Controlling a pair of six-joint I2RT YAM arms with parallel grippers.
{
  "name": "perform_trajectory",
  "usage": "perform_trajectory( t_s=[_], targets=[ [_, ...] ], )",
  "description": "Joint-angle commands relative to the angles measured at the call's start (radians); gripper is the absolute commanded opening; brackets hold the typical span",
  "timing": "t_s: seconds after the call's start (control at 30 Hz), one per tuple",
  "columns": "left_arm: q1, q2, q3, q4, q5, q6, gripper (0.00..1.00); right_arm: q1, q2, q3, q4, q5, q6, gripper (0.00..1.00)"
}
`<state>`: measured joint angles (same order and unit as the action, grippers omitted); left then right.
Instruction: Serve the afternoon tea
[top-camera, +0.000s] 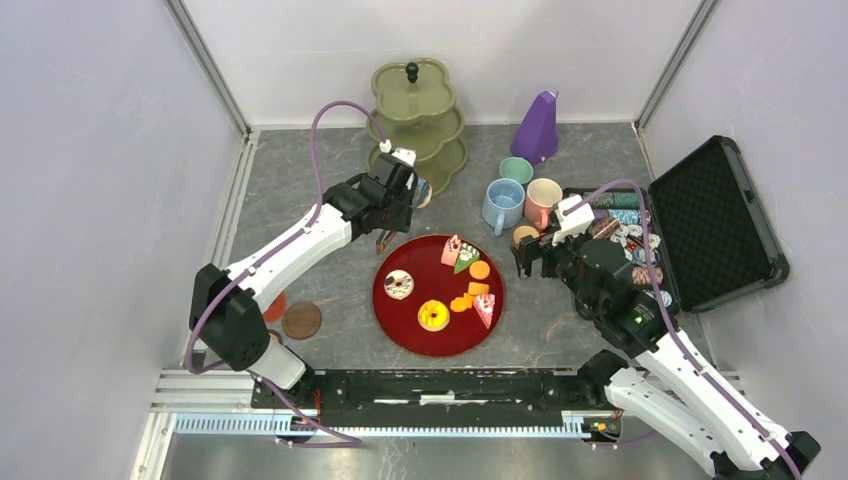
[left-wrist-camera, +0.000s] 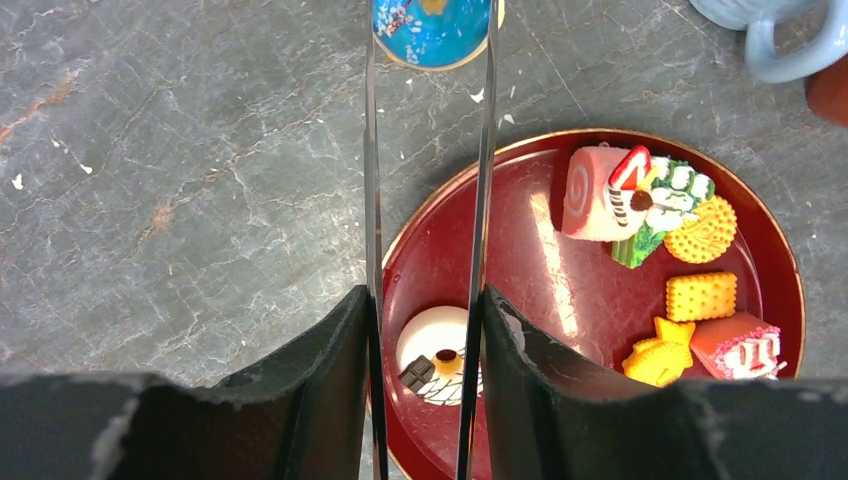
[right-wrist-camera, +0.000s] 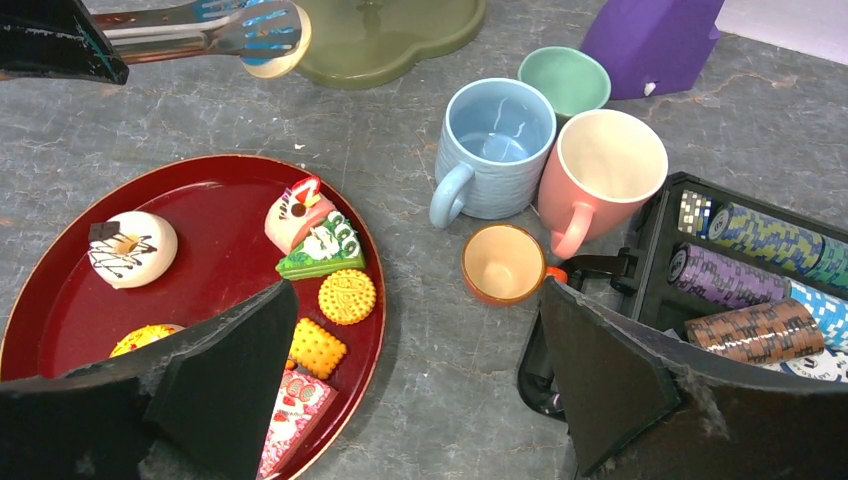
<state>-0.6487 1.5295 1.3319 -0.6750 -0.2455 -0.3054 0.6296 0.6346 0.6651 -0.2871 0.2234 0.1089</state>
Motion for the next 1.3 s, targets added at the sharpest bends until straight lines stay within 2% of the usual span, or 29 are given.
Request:
perform_trajectory(
  t_s=[0.0, 0.57, 1.27],
  targets=[
    [0.029, 0.021, 0.005, 0.087, -0.011, -0.044, 0.41, 0.002, 0.000, 0.002, 0.029, 0.014, -0.010, 0.98],
    [0.058, 0.224, 0.070, 0.263, -0.077, -0.044, 0.40, 0.002, -0.024, 0.005, 0.008, 0.024, -0.013, 0.98],
    [0.073, 0.311, 0.142, 0.300, -0.095, -0.040, 0.42, 0.002, -0.014, 0.002, 0.007, 0.017, -0.001, 0.98]
  ],
)
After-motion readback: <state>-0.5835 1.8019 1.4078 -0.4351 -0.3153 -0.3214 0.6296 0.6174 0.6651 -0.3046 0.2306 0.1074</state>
